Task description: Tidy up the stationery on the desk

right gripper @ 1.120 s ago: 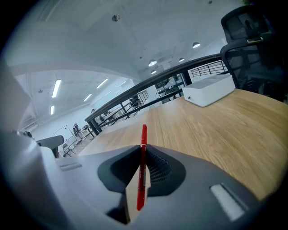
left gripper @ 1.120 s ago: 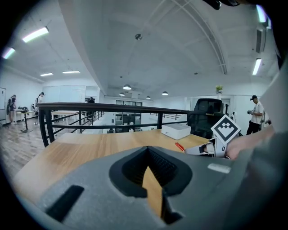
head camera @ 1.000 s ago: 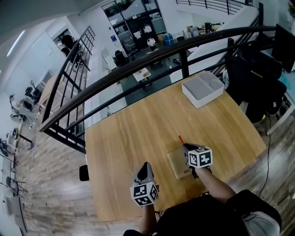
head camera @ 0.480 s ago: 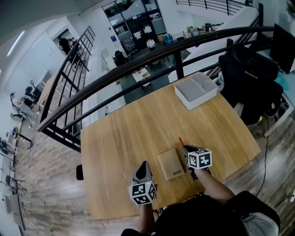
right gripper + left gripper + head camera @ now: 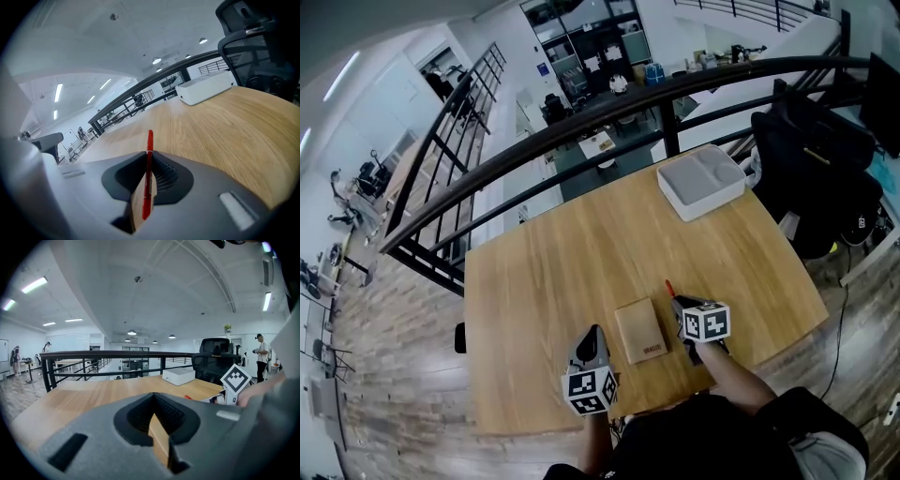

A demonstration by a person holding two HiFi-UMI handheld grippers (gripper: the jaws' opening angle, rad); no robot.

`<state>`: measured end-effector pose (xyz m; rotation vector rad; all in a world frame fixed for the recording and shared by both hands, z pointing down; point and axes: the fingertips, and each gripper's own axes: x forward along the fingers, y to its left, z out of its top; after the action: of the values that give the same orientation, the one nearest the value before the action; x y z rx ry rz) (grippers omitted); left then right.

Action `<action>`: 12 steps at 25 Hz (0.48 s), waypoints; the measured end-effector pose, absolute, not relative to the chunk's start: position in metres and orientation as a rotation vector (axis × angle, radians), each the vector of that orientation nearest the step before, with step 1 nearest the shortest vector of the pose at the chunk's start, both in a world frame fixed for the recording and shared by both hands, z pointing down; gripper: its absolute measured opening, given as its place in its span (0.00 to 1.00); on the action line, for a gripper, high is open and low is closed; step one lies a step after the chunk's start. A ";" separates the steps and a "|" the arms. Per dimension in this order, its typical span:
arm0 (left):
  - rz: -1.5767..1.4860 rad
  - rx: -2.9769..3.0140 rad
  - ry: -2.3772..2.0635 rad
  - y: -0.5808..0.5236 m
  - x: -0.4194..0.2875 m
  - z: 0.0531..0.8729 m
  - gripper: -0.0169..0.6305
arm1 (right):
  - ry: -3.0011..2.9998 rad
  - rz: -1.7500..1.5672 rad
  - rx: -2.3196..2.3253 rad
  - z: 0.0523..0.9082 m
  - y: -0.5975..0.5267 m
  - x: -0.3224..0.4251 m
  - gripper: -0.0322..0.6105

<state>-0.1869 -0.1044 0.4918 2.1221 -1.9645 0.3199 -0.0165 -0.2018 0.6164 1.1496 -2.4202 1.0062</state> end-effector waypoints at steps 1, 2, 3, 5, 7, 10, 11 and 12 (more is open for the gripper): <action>0.318 2.119 -1.970 -0.104 -0.187 0.492 0.02 | -2.416 1.008 1.141 0.619 -0.202 -0.017 0.13; 0.317 2.115 -1.974 -0.104 -0.187 0.492 0.02 | -2.411 1.010 1.133 0.621 -0.201 -0.017 0.13; 0.318 2.111 -1.977 -0.103 -0.187 0.492 0.02 | -2.404 1.011 1.126 0.624 -0.200 -0.018 0.13; 0.323 2.103 -1.981 -0.101 -0.188 0.492 0.02 | -2.389 1.011 1.114 0.629 -0.199 -0.019 0.13; 0.327 2.096 -1.985 -0.100 -0.189 0.492 0.02 | -2.378 1.010 1.098 0.634 -0.197 -0.020 0.13; 0.329 2.084 -1.992 -0.100 -0.191 0.493 0.02 | -2.361 0.991 1.076 0.637 -0.196 -0.023 0.13; 0.328 2.081 -1.994 -0.100 -0.191 0.493 0.02 | -2.356 0.981 1.071 0.638 -0.197 -0.023 0.13; 0.327 2.080 -1.996 -0.100 -0.191 0.493 0.02 | -2.350 0.973 1.068 0.639 -0.197 -0.023 0.13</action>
<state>-0.1914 -0.0999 0.4930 2.0803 -1.9955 0.3267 -0.0232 -0.1973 0.6390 1.0678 -2.3501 0.9735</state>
